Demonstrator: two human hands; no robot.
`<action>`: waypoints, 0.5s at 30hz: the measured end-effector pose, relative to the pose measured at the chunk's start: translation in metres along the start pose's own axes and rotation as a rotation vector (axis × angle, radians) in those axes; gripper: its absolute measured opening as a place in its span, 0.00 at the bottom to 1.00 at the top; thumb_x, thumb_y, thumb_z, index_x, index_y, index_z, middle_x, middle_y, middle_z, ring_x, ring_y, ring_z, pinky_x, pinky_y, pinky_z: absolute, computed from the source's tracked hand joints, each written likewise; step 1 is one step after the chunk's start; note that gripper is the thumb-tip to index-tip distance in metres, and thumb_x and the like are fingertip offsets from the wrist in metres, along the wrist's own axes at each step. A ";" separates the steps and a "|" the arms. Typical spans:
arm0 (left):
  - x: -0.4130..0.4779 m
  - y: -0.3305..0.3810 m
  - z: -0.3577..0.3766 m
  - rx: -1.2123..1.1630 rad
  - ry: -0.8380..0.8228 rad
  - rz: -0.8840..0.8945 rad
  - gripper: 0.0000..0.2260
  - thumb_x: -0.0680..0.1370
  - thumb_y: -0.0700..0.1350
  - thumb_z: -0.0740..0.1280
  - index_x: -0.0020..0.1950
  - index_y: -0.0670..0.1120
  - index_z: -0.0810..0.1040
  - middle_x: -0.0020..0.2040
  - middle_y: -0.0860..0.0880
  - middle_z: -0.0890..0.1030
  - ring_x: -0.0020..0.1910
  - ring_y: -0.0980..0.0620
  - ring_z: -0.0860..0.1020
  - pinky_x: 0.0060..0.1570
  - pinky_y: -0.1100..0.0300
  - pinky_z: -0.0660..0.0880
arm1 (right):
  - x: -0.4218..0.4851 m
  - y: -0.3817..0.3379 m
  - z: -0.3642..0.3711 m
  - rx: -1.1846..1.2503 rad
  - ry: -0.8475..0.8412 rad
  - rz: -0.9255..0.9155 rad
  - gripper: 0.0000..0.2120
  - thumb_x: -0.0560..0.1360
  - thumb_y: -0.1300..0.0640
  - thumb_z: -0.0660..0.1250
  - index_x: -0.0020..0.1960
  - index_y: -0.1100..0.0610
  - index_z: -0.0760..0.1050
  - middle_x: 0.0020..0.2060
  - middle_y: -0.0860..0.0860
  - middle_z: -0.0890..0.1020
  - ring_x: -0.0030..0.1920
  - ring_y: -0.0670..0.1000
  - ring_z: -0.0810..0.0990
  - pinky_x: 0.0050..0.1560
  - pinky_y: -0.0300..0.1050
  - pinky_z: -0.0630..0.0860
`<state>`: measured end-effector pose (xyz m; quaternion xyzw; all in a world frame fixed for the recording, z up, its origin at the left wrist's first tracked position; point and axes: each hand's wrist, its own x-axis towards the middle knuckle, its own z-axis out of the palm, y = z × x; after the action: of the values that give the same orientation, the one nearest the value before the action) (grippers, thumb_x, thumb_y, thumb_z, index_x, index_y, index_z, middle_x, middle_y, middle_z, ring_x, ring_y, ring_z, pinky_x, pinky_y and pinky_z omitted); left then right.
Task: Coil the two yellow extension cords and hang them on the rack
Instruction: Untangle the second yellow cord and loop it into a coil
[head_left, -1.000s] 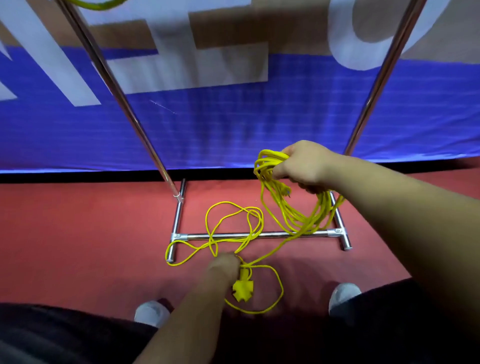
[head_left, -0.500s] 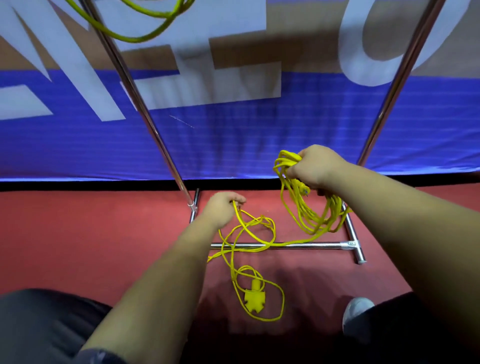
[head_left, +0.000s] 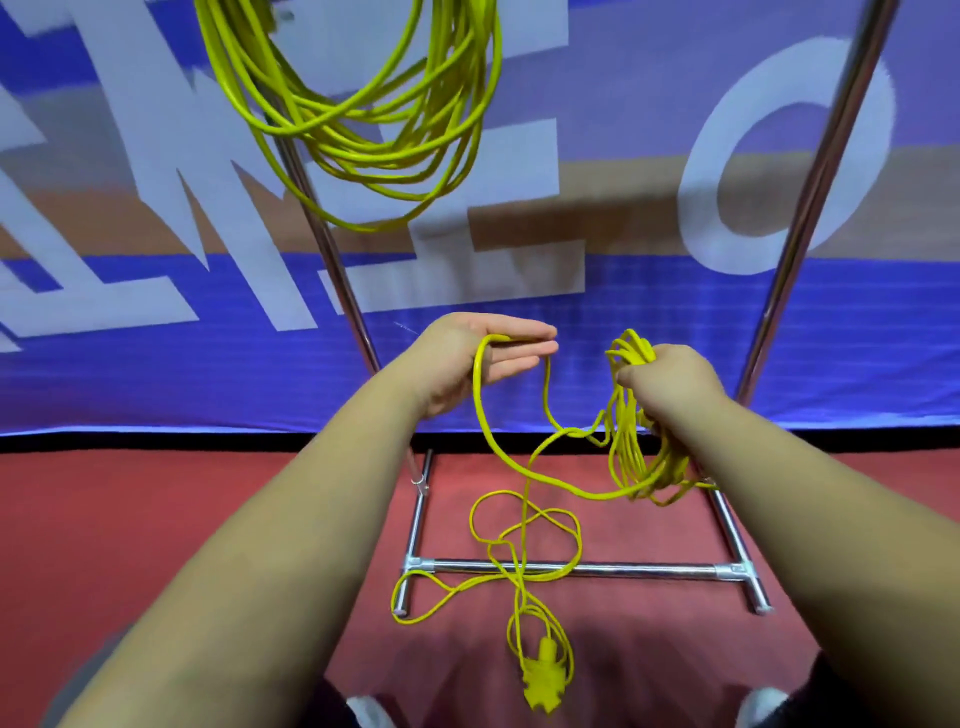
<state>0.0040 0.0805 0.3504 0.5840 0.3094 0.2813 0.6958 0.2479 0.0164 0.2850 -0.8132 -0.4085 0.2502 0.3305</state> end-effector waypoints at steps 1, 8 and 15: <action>-0.003 0.010 -0.001 -0.027 -0.027 0.003 0.25 0.74 0.25 0.50 0.67 0.29 0.76 0.67 0.36 0.80 0.67 0.38 0.79 0.71 0.50 0.73 | -0.001 -0.002 -0.002 0.023 0.008 0.002 0.10 0.75 0.54 0.71 0.44 0.61 0.80 0.36 0.61 0.85 0.36 0.62 0.85 0.42 0.54 0.81; -0.019 0.048 -0.004 -0.117 -0.082 -0.022 0.28 0.72 0.33 0.50 0.68 0.26 0.74 0.67 0.33 0.79 0.68 0.37 0.78 0.70 0.52 0.73 | -0.013 -0.009 0.003 0.197 -0.044 0.032 0.09 0.75 0.56 0.74 0.46 0.63 0.81 0.32 0.58 0.79 0.29 0.58 0.77 0.30 0.44 0.74; -0.022 0.024 -0.010 0.180 0.091 0.156 0.22 0.75 0.24 0.53 0.60 0.33 0.82 0.59 0.37 0.85 0.59 0.41 0.84 0.60 0.58 0.81 | -0.026 -0.022 0.015 0.352 -0.215 0.056 0.11 0.72 0.56 0.76 0.38 0.56 0.75 0.29 0.56 0.73 0.25 0.54 0.72 0.29 0.46 0.72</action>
<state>-0.0187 0.0739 0.3747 0.6529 0.3182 0.3318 0.6020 0.2129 0.0099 0.2955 -0.7224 -0.3688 0.4123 0.4150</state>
